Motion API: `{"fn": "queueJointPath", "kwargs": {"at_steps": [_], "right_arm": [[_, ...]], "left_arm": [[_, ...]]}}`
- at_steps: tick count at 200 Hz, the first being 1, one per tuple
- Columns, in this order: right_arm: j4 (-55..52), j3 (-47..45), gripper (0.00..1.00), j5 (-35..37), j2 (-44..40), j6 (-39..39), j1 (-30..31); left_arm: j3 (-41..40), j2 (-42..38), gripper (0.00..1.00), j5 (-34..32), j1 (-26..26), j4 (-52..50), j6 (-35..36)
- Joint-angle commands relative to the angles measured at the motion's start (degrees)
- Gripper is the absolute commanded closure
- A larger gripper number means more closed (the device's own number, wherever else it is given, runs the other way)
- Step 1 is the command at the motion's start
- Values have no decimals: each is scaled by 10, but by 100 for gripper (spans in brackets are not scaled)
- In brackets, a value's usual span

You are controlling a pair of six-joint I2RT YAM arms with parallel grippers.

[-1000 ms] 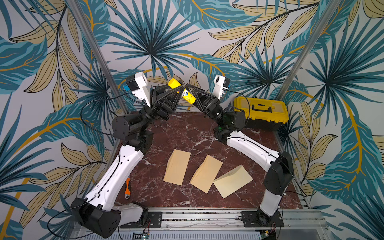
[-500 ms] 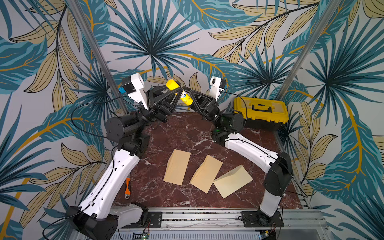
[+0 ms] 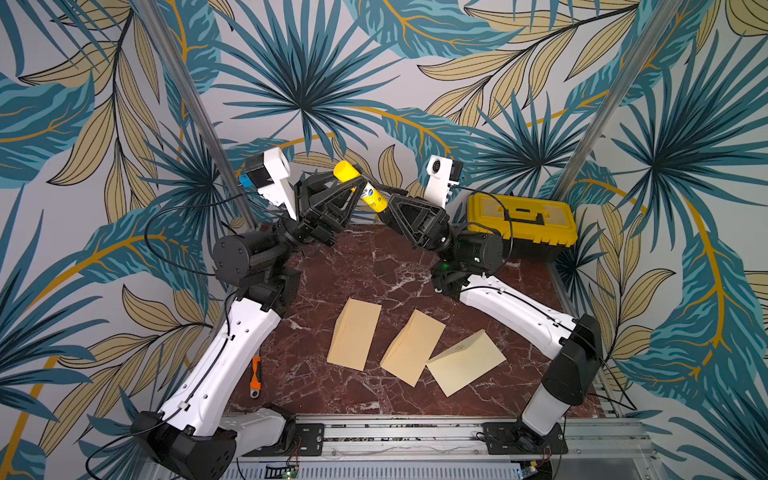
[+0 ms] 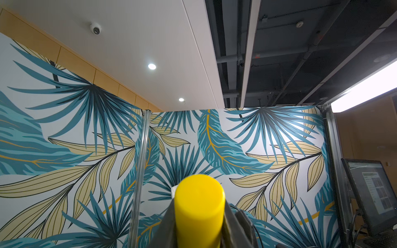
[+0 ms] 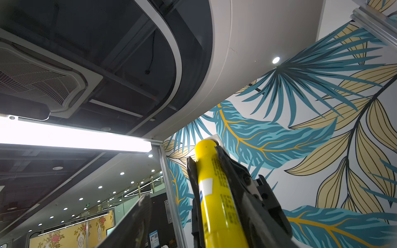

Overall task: Seal the envelope with a glue stick
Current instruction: Pick up the glue stick from the center of the board.

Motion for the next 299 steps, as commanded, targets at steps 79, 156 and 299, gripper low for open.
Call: {"fn": "queueJointPath", "kwargs": {"at_steps": [79,156,299], "right_arm": [[-16,-11,48,-22,-15,-7,14],[-21,-19,52,-13,-31,-18,14],[-18,-25,60,-5,-32,-12,13]], "left_arm": [[-5,16,75,19,2,51,-42],[-8,12,75,31,2,65,-58],[-22,-7,75,36,2,55,-54]]}}
